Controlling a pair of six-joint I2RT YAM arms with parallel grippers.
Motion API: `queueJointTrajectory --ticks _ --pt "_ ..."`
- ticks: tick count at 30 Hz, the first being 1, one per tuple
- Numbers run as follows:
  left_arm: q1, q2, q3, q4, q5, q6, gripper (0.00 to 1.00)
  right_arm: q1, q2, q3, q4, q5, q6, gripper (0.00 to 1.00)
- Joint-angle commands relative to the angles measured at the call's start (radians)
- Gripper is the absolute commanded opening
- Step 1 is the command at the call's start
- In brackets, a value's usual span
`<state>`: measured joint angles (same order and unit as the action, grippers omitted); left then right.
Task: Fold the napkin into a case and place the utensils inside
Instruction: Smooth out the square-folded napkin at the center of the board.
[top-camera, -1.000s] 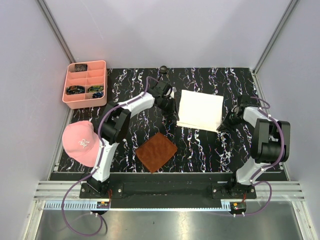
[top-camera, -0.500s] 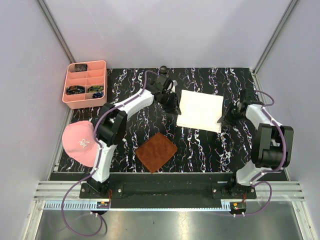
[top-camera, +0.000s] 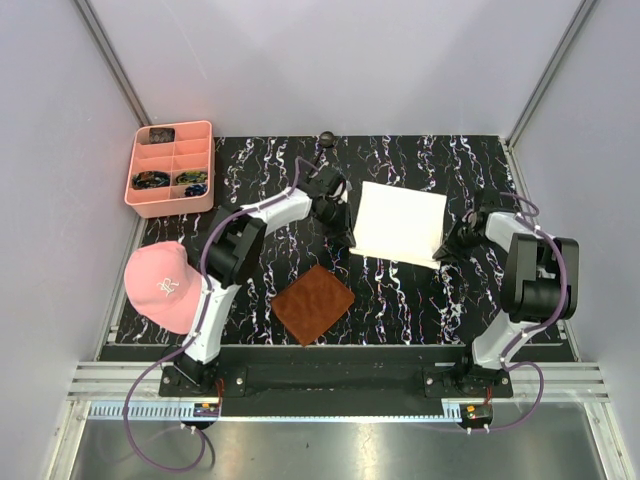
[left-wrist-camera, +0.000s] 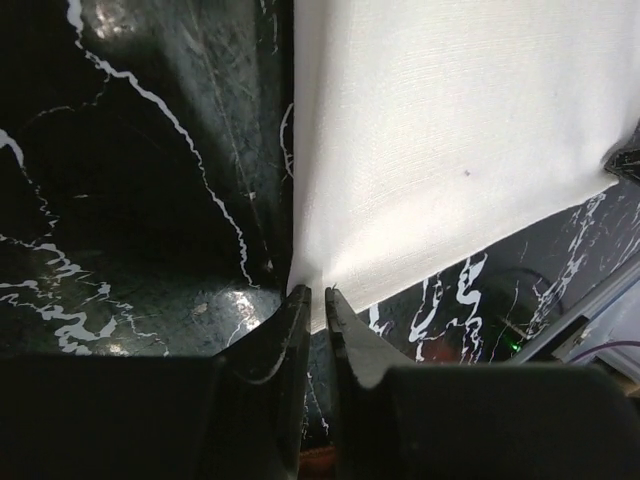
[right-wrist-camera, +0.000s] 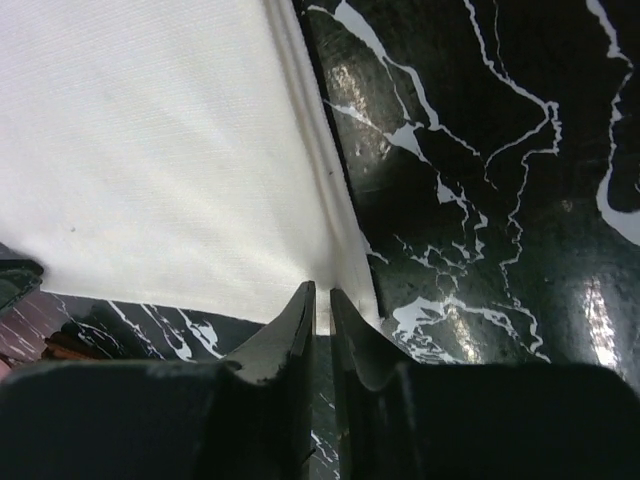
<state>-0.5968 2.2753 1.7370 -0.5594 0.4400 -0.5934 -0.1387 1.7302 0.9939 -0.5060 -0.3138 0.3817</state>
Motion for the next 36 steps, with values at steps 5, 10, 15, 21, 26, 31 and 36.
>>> queueJointTrajectory --ticks 5,10,15,21,26,31,36 --pt "0.049 -0.056 0.205 0.042 0.091 -0.043 0.21 -0.002 -0.071 0.158 -0.016 -0.042 0.029 0.34" --pt "0.045 -0.020 0.119 0.156 0.158 -0.128 0.17 0.046 0.104 0.323 0.073 -0.194 0.103 0.40" --pt "0.046 -0.048 -0.020 0.202 0.125 -0.115 0.15 0.192 0.291 0.454 0.217 -0.306 0.187 0.40" --pt "0.046 -0.045 -0.079 0.208 0.100 -0.099 0.14 0.296 0.456 0.560 0.449 -0.413 0.350 0.14" --pt "0.046 -0.046 -0.117 0.205 0.074 -0.092 0.13 0.310 0.540 0.581 0.597 -0.450 0.428 0.02" --pt "0.046 -0.062 -0.155 0.193 0.039 -0.089 0.12 0.307 0.601 0.635 0.598 -0.447 0.407 0.00" --pt "0.046 -0.069 -0.185 0.176 0.013 -0.082 0.10 0.306 0.672 0.701 0.598 -0.450 0.402 0.00"
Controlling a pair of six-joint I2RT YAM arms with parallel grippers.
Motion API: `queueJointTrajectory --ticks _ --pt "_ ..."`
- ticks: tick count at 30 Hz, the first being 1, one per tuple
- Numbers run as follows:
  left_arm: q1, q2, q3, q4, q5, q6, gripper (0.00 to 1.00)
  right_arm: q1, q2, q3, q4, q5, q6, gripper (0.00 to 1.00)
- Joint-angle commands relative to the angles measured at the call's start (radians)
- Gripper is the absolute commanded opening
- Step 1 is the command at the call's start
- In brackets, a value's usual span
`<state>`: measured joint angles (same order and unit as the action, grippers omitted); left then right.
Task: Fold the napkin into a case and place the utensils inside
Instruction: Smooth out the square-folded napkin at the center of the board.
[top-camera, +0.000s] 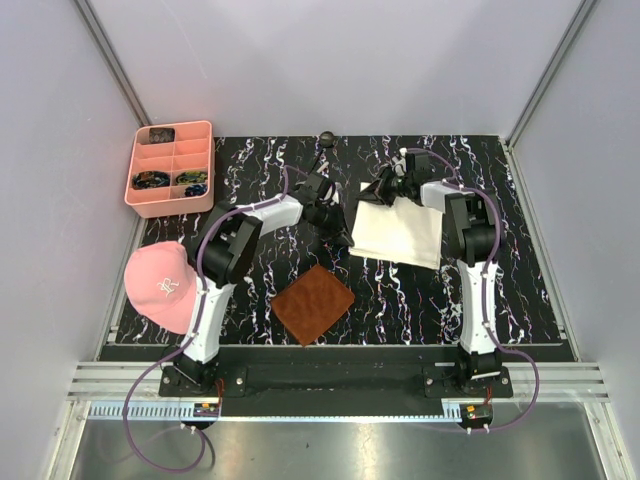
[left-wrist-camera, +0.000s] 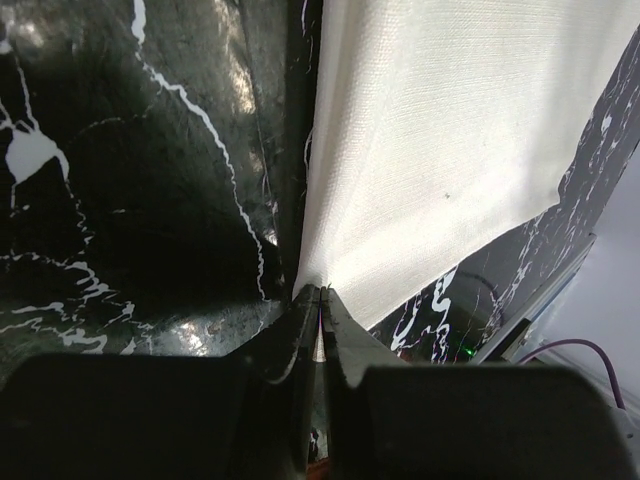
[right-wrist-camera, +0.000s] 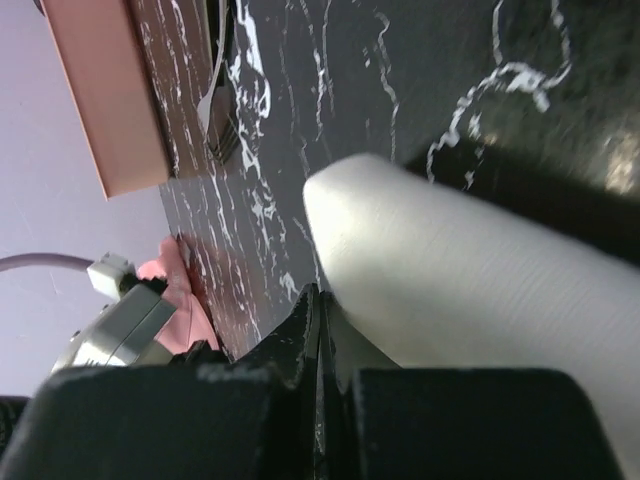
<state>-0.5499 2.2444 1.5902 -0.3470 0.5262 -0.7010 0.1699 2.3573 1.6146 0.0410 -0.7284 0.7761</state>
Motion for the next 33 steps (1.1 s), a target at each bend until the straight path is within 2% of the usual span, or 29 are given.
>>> queueJointTrajectory --ticks 1,14,18,22,23,27,31,33 --pt "-0.002 -0.039 -0.038 -0.050 -0.077 0.028 0.09 -0.003 0.054 0.094 0.046 -0.037 0.006 0.00" --pt "-0.002 -0.031 -0.047 -0.076 -0.100 0.044 0.06 -0.044 0.252 0.324 -0.003 -0.039 0.017 0.01" --pt "-0.013 -0.032 -0.035 -0.083 -0.117 0.066 0.06 -0.047 0.322 0.458 -0.036 -0.057 0.022 0.01" --pt "-0.018 -0.048 0.002 -0.115 -0.129 0.083 0.06 -0.064 0.405 0.631 -0.159 -0.088 0.025 0.00" --pt "-0.018 -0.066 0.011 -0.122 -0.133 0.093 0.06 -0.066 0.405 0.706 -0.193 -0.092 0.014 0.00" --pt "-0.010 -0.126 0.060 -0.145 -0.146 0.100 0.09 -0.082 0.355 0.837 -0.381 -0.063 -0.046 0.01" --pt "-0.013 -0.140 0.123 -0.132 -0.120 0.068 0.10 -0.119 0.188 0.774 -0.423 -0.063 -0.061 0.08" --pt "-0.024 -0.143 0.123 -0.092 -0.105 0.032 0.11 -0.136 0.119 0.667 -0.452 -0.056 -0.112 0.13"
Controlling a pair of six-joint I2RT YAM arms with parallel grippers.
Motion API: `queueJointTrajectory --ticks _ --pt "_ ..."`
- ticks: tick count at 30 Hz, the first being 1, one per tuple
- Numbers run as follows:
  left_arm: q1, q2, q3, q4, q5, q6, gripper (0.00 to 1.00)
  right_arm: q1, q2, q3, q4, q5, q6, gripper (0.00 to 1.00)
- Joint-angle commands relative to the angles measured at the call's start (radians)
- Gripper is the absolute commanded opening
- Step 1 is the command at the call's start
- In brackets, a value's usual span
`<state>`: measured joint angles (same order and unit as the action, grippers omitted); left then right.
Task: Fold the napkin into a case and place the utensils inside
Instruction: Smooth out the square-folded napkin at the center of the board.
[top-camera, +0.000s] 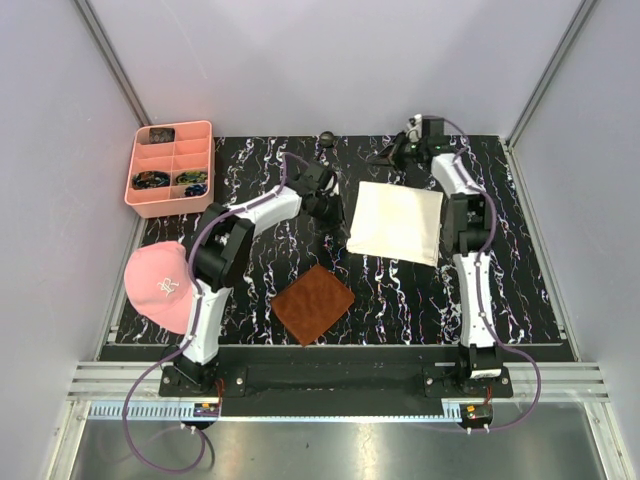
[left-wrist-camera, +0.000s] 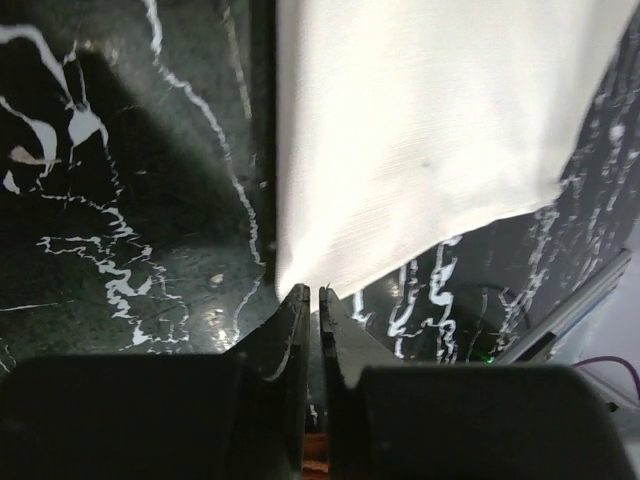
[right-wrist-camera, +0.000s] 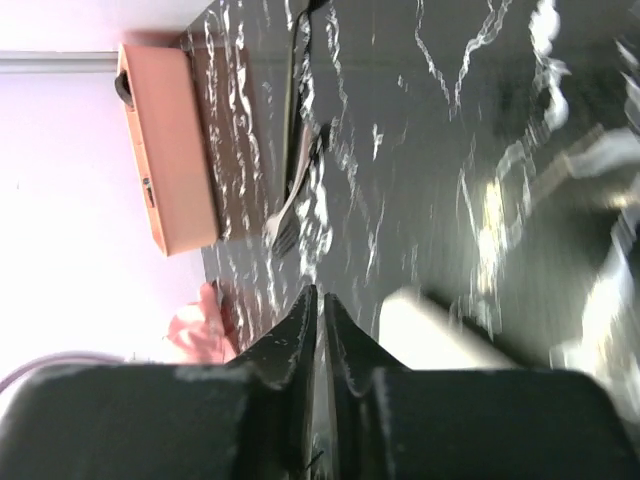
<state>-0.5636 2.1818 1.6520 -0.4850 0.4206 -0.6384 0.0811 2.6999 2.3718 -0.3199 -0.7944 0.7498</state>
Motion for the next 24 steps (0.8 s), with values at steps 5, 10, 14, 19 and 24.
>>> queueJointTrajectory --ticks 5,10,14,19,24 --pt "-0.035 -0.041 0.057 0.127 0.029 -0.095 0.12 -0.076 -0.449 -0.447 -0.053 0.032 -0.173 0.22" --pt "-0.065 0.007 0.039 0.161 0.043 -0.095 0.12 -0.182 -0.537 -0.673 0.146 -0.046 -0.122 0.23" --pt "-0.065 0.024 0.002 0.148 0.035 -0.057 0.12 -0.219 -0.508 -0.767 0.255 -0.106 -0.106 0.20" --pt "-0.065 0.056 -0.034 0.112 0.030 -0.011 0.11 -0.242 -0.470 -0.809 0.309 -0.120 -0.135 0.19" --pt "-0.061 0.061 -0.081 0.102 0.009 0.009 0.11 -0.291 -0.393 -0.786 0.309 -0.115 -0.150 0.19"
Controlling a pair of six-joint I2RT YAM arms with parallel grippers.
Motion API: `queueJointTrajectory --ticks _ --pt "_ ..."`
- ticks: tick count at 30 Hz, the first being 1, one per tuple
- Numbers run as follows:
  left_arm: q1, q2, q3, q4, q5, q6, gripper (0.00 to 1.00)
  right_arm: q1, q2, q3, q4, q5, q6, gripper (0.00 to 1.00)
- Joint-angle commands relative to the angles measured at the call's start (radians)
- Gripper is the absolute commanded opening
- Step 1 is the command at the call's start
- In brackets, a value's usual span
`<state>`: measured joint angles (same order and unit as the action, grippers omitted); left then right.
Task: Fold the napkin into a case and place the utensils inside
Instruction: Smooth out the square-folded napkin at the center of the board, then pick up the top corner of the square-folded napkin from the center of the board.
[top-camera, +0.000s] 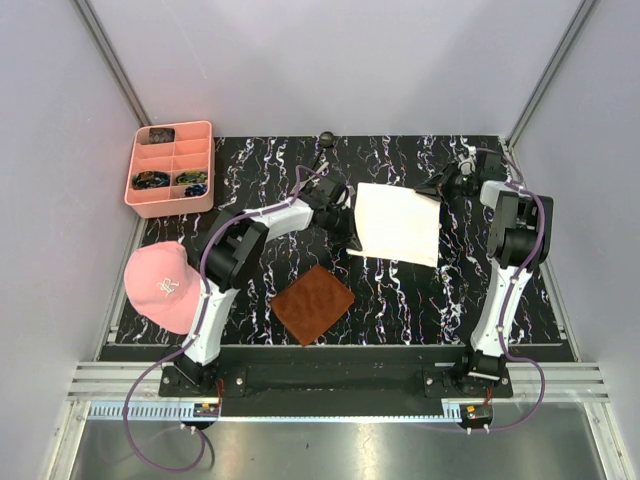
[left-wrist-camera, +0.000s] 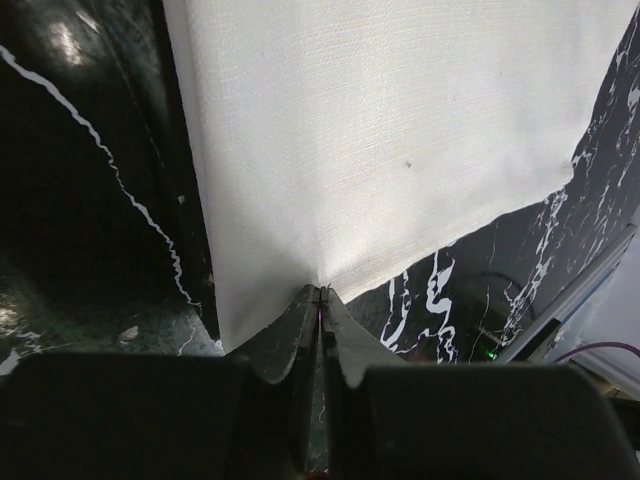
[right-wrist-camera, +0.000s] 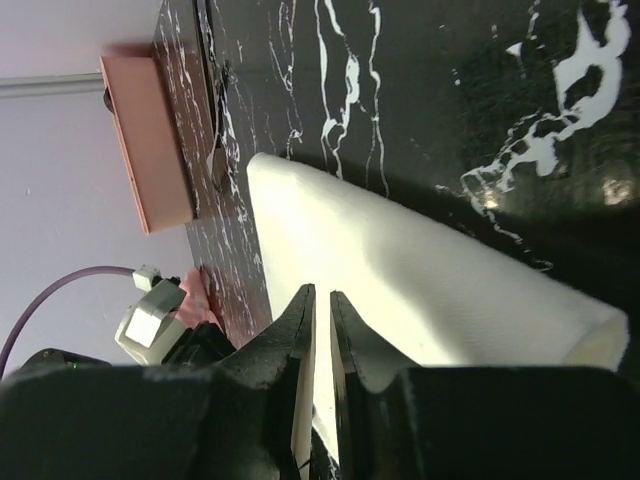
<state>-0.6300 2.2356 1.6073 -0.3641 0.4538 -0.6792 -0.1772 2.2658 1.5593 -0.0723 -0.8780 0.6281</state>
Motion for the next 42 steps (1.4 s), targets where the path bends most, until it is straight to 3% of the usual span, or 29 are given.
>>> queueJointTrajectory --ticks 1,9,14,17,19,23,25,30,35,42 --pt "0.006 0.007 -0.040 -0.025 -0.030 0.053 0.10 -0.041 0.058 0.048 0.063 -0.036 -0.028 0.19" --pt "0.018 0.012 -0.041 -0.039 -0.021 0.069 0.10 -0.074 0.169 0.181 0.013 -0.009 -0.048 0.18" --pt "0.018 -0.001 -0.052 -0.050 -0.013 0.076 0.10 -0.084 0.211 0.318 -0.111 0.040 -0.064 0.18" --pt "0.018 -0.027 -0.053 -0.050 -0.014 0.082 0.11 -0.084 0.172 0.374 -0.181 0.054 -0.070 0.20" --pt "0.019 -0.065 -0.049 -0.050 -0.007 0.083 0.14 -0.084 0.118 0.343 -0.245 0.147 -0.067 0.22" --pt "0.023 -0.146 -0.015 -0.050 -0.001 0.078 0.31 -0.081 -0.141 0.091 -0.311 0.379 -0.016 0.39" --pt "0.029 -0.157 0.017 -0.049 -0.020 0.078 0.36 -0.081 -0.268 -0.009 -0.349 0.410 0.004 0.46" --pt "0.046 -0.065 0.109 -0.061 0.005 0.075 0.33 -0.055 -0.471 -0.329 -0.372 0.393 -0.059 0.54" --pt "0.044 -0.002 0.111 -0.046 0.013 0.056 0.31 -0.047 -0.627 -0.563 -0.351 0.392 -0.125 0.49" --pt "0.039 -0.008 0.053 -0.013 0.008 0.047 0.29 -0.018 -0.577 -0.643 -0.305 0.343 -0.163 0.31"
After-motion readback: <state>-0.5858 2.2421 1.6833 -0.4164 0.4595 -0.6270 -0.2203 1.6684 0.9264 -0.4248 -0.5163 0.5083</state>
